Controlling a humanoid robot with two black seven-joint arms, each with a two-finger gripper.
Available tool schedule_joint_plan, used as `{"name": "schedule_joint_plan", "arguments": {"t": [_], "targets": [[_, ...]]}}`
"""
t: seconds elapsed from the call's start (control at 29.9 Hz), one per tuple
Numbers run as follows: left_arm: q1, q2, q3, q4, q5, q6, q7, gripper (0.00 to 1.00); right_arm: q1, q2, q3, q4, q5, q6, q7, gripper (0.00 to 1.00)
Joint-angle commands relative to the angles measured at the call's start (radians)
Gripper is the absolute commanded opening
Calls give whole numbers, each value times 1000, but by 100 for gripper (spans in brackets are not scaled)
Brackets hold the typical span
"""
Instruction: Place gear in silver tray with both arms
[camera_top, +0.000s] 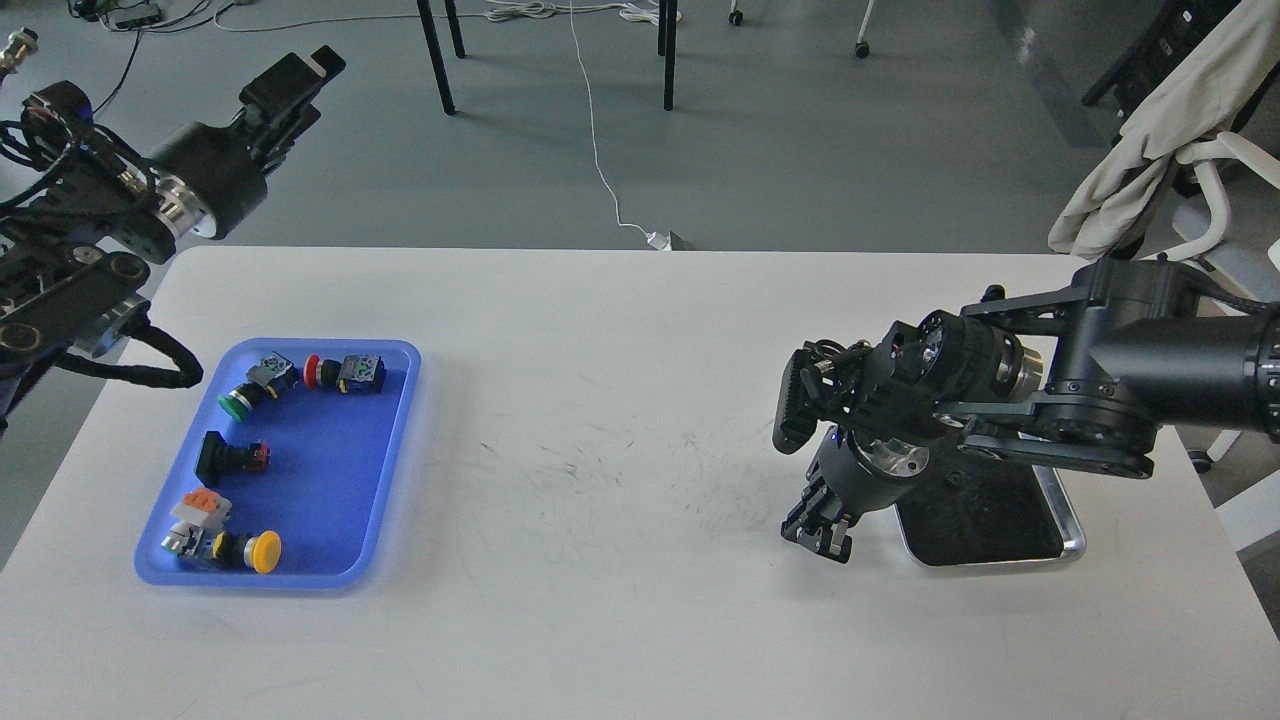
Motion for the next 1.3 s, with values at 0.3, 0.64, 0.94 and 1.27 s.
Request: {"name": "schedule_joint_plan", "arguments": {"t": [0.3,0.64,0.94,1.27], "targets": [[5,0,0,1,-11,0,0,86,0,-6,-2,-3,-6,0,0,1],[18,-4,8,1,-9,0,0,86,67,-96,41,2,15,0,0,1],[32,-10,12,1,-5,-2,0,86,86,-306,178,37,60,0,0,1],[44,-5,14,1,-3,-5,0,86,71,-589,327,72,213,0,0,1]]}}
